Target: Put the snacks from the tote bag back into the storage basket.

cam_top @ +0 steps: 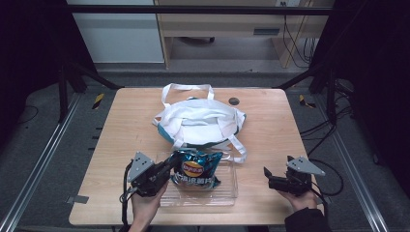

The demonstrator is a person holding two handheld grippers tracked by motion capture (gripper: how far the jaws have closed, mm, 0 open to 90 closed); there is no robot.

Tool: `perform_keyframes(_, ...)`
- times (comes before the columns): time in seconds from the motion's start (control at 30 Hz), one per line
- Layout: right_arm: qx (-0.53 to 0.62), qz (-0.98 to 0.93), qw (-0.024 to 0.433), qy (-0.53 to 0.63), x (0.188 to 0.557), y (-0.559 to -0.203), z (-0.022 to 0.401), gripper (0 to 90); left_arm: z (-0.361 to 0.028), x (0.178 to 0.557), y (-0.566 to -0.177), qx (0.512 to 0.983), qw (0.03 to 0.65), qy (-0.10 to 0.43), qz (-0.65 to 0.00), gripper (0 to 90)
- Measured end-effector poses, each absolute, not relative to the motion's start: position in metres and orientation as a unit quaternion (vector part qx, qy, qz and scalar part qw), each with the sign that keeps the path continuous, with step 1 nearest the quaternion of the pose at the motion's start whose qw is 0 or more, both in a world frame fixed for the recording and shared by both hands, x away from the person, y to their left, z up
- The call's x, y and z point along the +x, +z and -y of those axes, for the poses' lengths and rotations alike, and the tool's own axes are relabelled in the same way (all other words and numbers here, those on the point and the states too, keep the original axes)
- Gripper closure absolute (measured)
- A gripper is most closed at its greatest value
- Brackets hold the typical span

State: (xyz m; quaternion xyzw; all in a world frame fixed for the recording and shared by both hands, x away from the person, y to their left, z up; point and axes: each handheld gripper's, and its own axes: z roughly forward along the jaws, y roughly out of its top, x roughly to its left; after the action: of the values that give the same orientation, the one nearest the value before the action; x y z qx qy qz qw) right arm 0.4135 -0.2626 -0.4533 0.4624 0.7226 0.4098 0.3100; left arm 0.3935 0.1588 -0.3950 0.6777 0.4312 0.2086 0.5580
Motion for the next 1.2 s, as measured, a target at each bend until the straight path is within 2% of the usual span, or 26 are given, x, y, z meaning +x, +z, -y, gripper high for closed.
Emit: perform_keyframes(1.2, 0.460, -0.728, 0.309, 0.403, 0.415, -0.455, 0.262, 6.5, -0.151, 0.426, -0.394, 0.672, 0.553, 0.210, -0.446, 86.4)
